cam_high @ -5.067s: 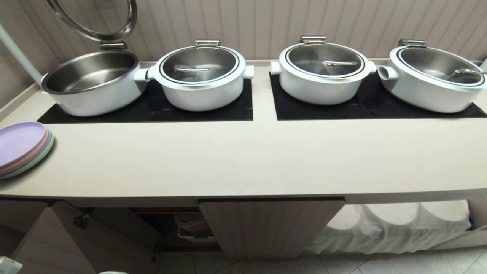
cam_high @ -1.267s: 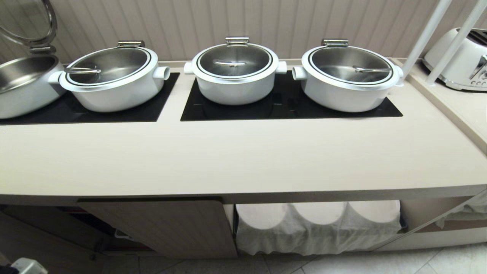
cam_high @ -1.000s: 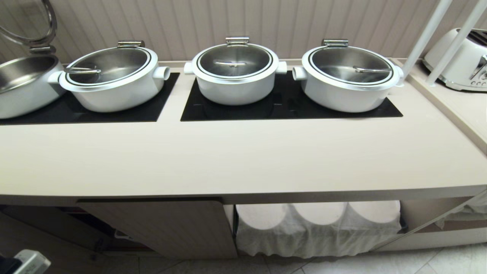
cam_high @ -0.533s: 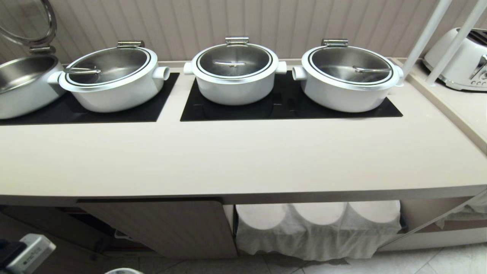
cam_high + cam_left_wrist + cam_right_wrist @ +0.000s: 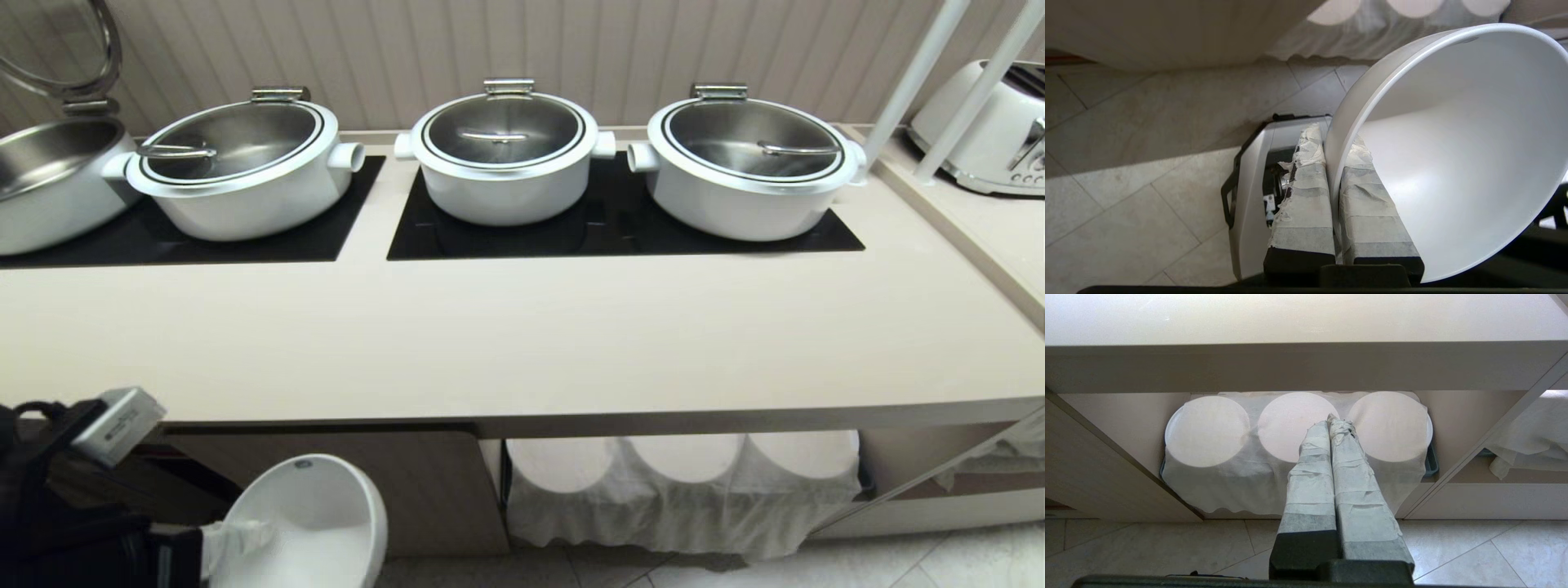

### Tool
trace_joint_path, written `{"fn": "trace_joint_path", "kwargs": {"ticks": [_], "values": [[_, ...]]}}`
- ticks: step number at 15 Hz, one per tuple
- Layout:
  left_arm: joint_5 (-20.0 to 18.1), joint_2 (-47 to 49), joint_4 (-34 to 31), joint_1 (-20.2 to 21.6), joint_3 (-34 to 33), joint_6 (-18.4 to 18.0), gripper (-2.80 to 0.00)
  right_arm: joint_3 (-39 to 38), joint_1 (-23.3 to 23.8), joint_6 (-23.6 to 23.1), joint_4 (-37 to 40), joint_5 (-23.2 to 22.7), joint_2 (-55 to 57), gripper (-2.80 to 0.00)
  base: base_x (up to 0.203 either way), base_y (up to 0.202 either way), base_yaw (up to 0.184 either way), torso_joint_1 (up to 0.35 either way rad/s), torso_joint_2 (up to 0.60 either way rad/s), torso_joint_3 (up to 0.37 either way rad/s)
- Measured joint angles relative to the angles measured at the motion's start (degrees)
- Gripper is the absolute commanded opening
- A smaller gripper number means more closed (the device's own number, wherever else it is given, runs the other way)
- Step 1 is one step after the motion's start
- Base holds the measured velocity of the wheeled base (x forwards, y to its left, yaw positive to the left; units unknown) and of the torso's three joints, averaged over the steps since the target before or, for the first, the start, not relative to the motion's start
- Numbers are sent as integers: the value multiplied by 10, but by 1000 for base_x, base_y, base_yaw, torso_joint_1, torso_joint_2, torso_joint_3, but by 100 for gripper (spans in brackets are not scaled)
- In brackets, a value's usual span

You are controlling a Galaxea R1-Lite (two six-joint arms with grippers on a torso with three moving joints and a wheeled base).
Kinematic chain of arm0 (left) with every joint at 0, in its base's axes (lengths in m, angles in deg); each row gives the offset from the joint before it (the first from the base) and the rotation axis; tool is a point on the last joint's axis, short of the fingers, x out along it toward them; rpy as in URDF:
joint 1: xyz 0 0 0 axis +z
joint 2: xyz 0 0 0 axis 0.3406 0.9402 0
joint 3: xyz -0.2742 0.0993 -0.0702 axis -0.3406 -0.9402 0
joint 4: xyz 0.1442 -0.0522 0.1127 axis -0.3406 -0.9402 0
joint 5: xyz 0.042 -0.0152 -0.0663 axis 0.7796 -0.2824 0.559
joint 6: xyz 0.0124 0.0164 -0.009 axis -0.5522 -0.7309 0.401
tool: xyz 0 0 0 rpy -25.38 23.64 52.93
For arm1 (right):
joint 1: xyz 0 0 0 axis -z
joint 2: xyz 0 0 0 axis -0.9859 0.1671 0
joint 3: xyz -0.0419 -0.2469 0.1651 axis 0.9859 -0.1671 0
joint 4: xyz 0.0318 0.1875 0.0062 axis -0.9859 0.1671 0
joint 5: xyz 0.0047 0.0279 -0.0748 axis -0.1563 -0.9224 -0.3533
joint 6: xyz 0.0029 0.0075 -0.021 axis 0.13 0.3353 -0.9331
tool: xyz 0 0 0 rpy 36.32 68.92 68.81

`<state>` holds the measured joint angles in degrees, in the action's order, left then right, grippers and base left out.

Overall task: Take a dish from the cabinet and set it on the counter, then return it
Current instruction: Place it on the table

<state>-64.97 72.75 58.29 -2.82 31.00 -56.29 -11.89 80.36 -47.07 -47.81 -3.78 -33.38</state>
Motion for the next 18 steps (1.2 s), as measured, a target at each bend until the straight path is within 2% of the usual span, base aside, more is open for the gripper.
{"fn": "trace_joint_path", "kwargs": {"ticks": [8,18], "values": [[12,157,-7,21,157,-4,-280,0,0,0,0,0,0,-280,0,0,0,0,0,0],[22,340,-178,21,422,-12,-280,0,0,0,0,0,0,-280,0,0,0,0,0,0]]}}
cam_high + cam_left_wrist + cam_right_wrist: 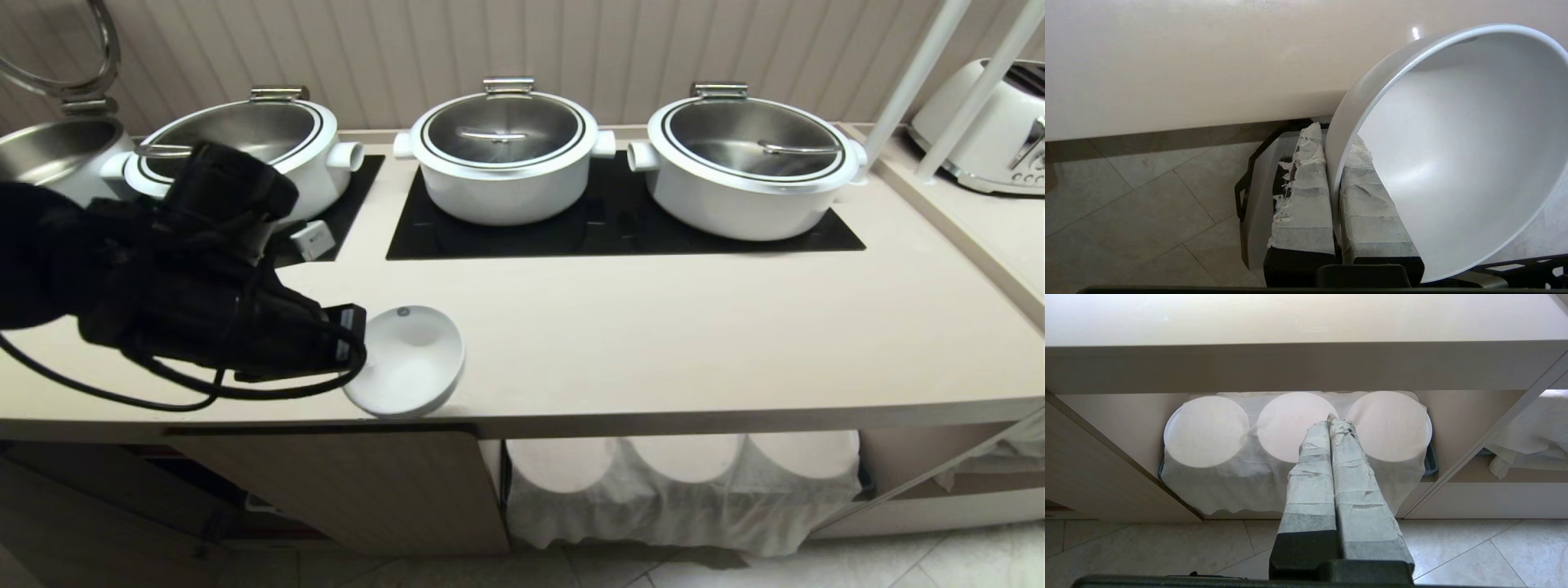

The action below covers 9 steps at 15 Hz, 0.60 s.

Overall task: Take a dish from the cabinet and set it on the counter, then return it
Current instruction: Place it on the table

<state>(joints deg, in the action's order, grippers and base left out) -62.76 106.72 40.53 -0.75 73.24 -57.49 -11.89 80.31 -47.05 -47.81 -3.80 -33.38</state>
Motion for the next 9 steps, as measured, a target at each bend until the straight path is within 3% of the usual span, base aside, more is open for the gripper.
{"fn": "trace_joint_path", "kwargs": {"ticks": [6,9], "values": [[-7,116,-64,12,144,23,-280,0,0,0,0,0,0,-280,0,0,0,0,0,0],[-7,174,-85,17,216,84,-280,0,0,0,0,0,0,-280,0,0,0,0,0,0]]}}
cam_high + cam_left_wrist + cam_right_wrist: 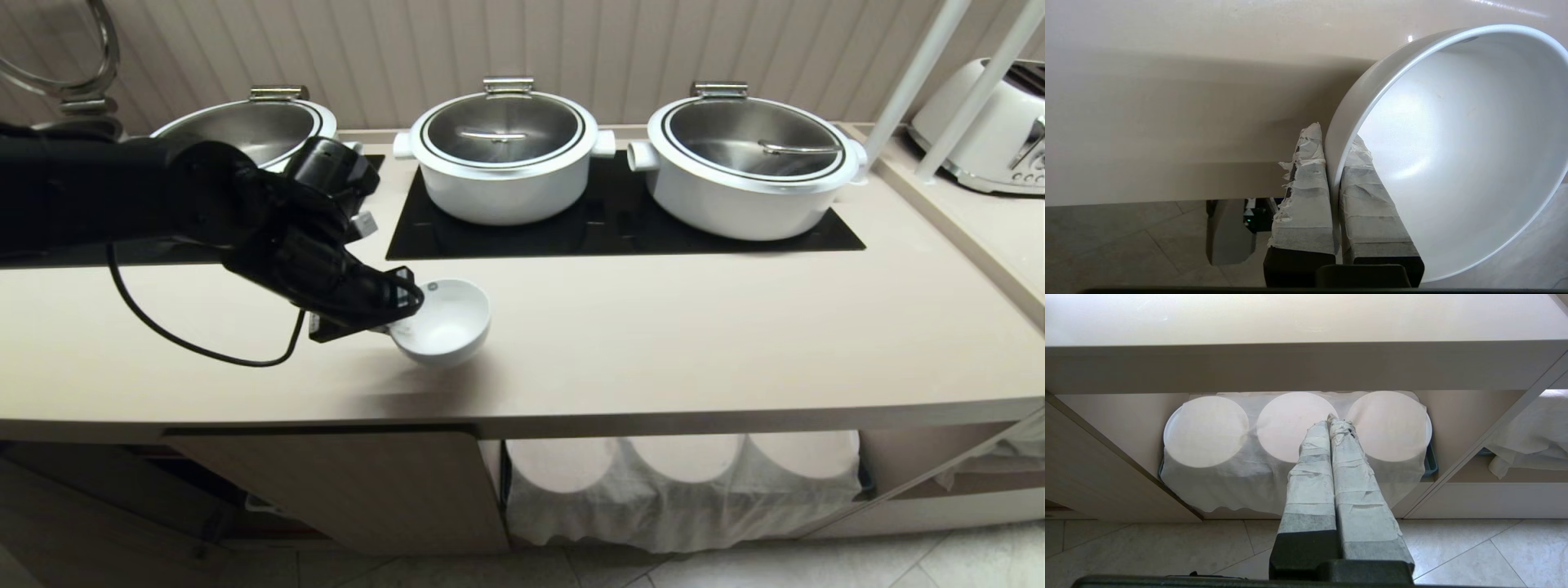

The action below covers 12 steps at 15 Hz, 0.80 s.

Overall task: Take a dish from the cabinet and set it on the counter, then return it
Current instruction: Place it on the table

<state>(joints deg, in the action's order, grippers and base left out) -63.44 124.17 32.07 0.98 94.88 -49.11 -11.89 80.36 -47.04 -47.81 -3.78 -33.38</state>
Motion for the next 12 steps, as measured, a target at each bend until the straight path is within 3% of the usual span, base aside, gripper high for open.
{"fn": "trace_joint_path", "kwargs": {"ticks": [2,12], "values": [[1,26,-29,0,30,14,-280,0,0,0,0,0,0,-280,0,0,0,0,0,0],[11,63,-35,8,84,14,-280,0,0,0,0,0,0,-280,0,0,0,0,0,0]]}}
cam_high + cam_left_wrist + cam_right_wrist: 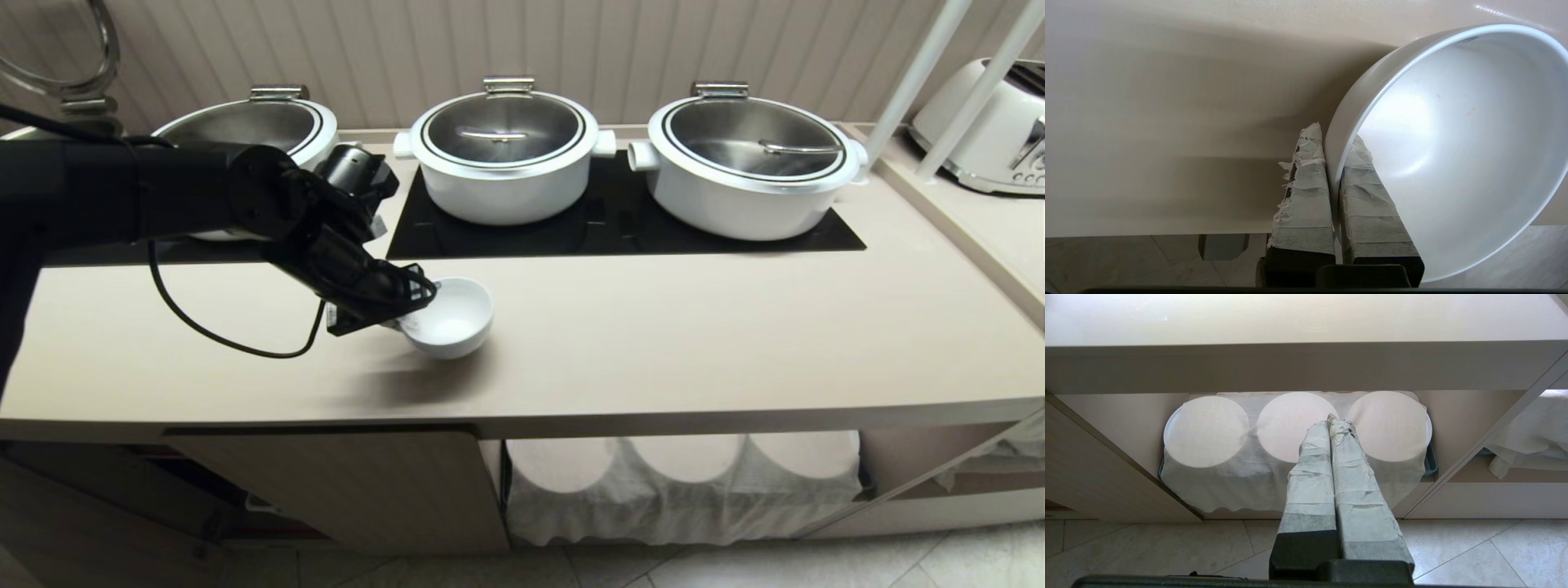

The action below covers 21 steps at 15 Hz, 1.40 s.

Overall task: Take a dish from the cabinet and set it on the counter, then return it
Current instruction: Place it on the table

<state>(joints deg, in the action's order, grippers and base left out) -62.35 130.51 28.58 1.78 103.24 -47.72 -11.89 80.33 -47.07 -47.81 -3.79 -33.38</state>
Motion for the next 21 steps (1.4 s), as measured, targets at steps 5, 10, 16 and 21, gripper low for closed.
{"fn": "trace_joint_path", "kwargs": {"ticks": [5,10,16,21], "values": [[5,8,-15,0,20,-1,-280,0,0,0,0,0,0,-280,0,0,0,0,0,0],[13,20,-15,0,33,-1,-280,0,0,0,0,0,0,-280,0,0,0,0,0,0],[13,30,-15,0,39,-1,-280,0,0,0,0,0,0,-280,0,0,0,0,0,0],[12,40,-14,1,47,-1,-280,0,0,0,0,0,0,-280,0,0,0,0,0,0]]}}
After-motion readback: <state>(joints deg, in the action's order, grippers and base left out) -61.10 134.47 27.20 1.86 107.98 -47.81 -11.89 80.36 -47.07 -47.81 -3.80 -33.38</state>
